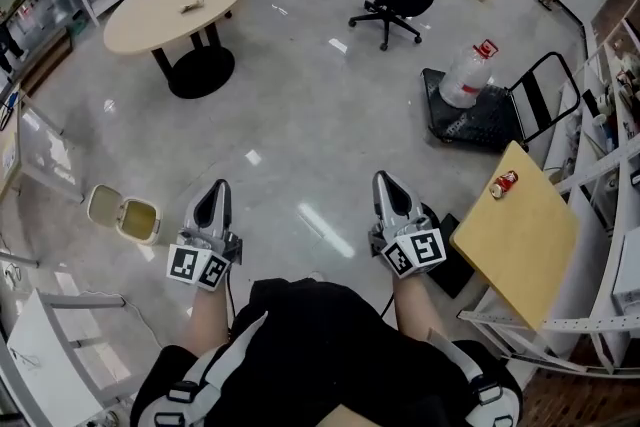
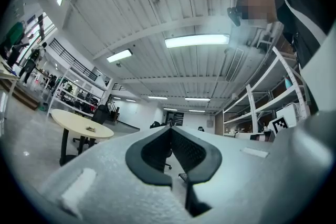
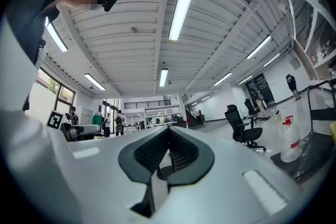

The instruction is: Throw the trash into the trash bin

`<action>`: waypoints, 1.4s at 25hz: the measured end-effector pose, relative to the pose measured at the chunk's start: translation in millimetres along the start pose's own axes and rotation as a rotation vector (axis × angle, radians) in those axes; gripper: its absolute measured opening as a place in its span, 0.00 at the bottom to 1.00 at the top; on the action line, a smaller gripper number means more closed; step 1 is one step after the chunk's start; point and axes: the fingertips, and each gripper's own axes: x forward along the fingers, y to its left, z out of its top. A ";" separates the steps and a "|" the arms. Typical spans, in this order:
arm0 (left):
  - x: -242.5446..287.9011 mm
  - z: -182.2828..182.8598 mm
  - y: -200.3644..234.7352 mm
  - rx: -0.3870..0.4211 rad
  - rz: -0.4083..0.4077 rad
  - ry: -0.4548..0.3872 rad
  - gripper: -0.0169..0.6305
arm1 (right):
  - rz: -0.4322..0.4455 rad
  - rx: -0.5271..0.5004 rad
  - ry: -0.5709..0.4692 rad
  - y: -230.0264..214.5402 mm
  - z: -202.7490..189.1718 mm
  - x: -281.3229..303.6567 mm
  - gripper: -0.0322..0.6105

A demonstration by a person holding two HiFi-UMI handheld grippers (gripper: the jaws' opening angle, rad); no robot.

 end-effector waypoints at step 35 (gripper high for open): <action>119.3 17.4 261.2 0.010 0.158 -0.005 0.03 | 0.186 0.027 0.100 33.0 -73.9 342.2 0.06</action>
